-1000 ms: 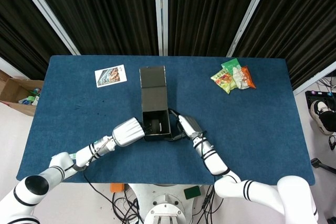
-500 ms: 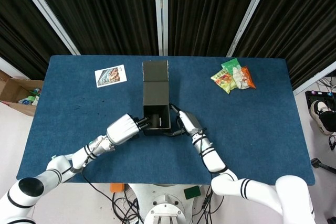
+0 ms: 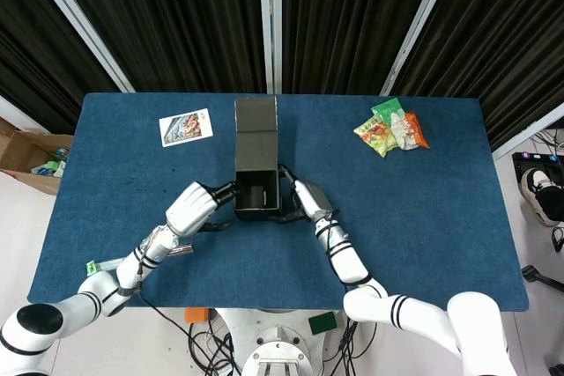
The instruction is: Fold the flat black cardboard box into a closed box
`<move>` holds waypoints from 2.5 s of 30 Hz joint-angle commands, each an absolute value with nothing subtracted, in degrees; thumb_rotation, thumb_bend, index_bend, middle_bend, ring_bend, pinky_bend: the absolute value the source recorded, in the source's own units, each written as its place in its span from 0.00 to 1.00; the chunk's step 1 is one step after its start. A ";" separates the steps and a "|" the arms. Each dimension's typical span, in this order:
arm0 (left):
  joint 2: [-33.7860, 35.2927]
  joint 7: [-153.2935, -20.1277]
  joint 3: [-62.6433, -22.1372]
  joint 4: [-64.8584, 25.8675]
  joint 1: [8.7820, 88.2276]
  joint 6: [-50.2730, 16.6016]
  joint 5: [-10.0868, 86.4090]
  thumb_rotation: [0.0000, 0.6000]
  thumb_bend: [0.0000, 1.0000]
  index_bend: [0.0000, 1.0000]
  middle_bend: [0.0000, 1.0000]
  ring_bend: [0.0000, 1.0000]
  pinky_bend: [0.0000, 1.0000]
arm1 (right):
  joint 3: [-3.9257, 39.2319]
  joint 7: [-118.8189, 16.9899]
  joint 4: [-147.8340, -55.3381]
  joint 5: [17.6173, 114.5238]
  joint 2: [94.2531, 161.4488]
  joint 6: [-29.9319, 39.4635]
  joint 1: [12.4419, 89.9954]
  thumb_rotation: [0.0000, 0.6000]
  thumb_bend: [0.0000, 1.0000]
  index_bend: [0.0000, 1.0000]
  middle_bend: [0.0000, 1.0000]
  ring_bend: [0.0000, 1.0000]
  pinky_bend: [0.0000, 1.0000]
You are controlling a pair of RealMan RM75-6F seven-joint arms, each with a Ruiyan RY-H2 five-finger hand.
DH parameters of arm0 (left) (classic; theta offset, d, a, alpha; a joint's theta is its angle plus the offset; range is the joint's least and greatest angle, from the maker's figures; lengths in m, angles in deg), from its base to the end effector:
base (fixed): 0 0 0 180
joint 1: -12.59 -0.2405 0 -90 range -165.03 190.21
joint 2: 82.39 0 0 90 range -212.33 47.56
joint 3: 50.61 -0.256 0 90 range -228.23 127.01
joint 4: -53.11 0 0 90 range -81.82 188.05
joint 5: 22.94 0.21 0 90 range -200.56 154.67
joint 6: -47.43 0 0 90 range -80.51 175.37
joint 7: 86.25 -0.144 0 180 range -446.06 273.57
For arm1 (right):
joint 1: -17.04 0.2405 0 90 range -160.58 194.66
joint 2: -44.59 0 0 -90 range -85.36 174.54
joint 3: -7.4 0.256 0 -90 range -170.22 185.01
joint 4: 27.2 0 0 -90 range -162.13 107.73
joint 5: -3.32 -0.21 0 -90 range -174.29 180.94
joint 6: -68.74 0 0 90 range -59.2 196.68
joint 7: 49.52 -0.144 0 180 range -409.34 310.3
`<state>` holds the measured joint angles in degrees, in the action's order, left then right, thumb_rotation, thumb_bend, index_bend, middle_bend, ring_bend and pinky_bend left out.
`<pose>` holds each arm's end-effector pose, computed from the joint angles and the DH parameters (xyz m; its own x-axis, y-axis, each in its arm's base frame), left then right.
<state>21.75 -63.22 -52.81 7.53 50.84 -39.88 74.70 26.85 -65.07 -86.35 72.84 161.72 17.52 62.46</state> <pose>-0.1826 0.3171 -0.0241 0.1864 0.0189 0.9823 0.7012 -0.7029 -0.1195 -0.0897 -0.3450 -0.1300 -0.2162 -0.4344 0.8744 -0.9353 -0.1648 -0.3132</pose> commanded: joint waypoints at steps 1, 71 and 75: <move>19.58 -57.01 -50.20 0.67 49.12 -36.61 69.80 1.00 0.05 0.21 0.25 0.73 0.99 | 27.14 -64.36 -85.45 72.42 162.64 17.97 63.18 1.00 0.24 0.03 0.20 0.76 1.00; 21.15 -26.50 -43.94 -5.40 51.29 -9.29 59.95 1.00 0.04 0.54 0.52 0.75 1.00 | 25.70 -54.36 -119.82 50.05 131.01 19.92 57.09 1.00 0.00 0.05 0.26 0.74 1.00; 18.16 -28.23 -44.25 -11.13 50.03 -12.29 61.19 1.00 0.04 0.54 0.53 0.75 1.00 | 28.36 -51.53 -114.18 41.62 134.94 22.33 62.21 1.00 0.00 0.08 0.28 0.74 1.00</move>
<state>20.06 -26.90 -44.19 -8.10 51.06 -10.23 60.38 26.04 -54.86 -119.23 48.32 131.29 19.57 57.57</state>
